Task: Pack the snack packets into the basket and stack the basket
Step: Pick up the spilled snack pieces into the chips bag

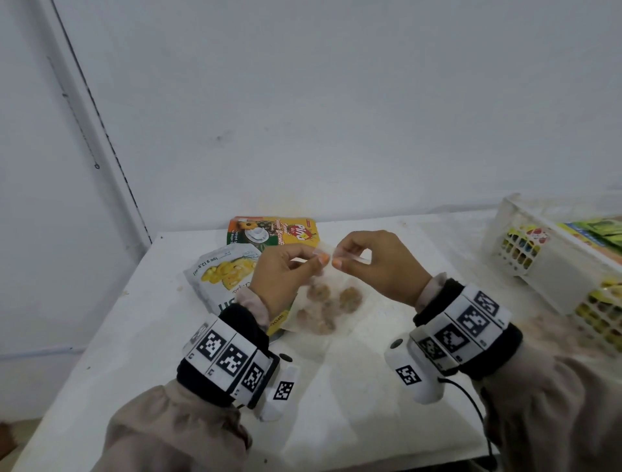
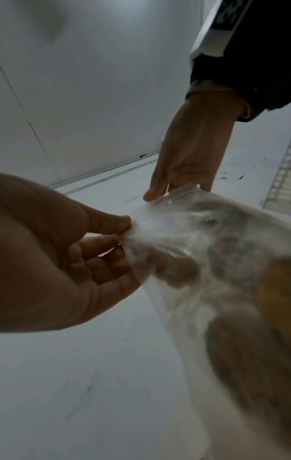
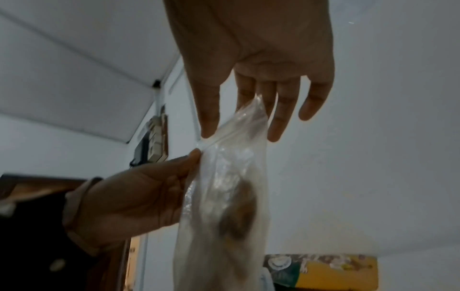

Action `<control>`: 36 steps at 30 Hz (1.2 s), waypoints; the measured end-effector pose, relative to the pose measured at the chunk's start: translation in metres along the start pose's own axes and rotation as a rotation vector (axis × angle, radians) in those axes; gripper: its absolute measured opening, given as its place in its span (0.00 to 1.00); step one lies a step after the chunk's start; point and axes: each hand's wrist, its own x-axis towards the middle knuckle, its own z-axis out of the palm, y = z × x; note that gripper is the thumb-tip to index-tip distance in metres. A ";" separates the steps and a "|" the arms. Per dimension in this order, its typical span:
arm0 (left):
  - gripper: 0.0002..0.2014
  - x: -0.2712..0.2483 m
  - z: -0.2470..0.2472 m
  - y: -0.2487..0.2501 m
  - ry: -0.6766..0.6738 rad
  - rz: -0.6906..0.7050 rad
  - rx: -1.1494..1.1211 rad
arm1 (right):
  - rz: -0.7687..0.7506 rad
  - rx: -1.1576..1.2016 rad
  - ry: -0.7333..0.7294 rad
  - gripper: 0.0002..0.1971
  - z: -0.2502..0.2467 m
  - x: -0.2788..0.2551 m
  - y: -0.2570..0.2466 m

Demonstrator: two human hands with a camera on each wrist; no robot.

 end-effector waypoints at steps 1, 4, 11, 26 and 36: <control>0.08 -0.001 0.000 0.001 0.002 0.003 0.005 | -0.002 -0.006 0.003 0.03 0.001 0.001 -0.001; 0.06 -0.002 -0.001 0.003 0.011 0.013 0.037 | -0.010 0.000 0.003 0.02 0.002 0.000 -0.002; 0.08 -0.004 -0.003 0.007 0.000 0.049 0.083 | -0.066 -0.011 0.029 0.03 0.004 -0.005 -0.002; 0.08 -0.006 0.000 0.003 -0.035 0.079 0.069 | 0.007 -0.018 0.058 0.13 -0.008 -0.017 0.008; 0.07 -0.005 0.015 0.000 -0.075 0.046 0.006 | 0.017 -0.135 0.050 0.04 -0.006 -0.030 0.018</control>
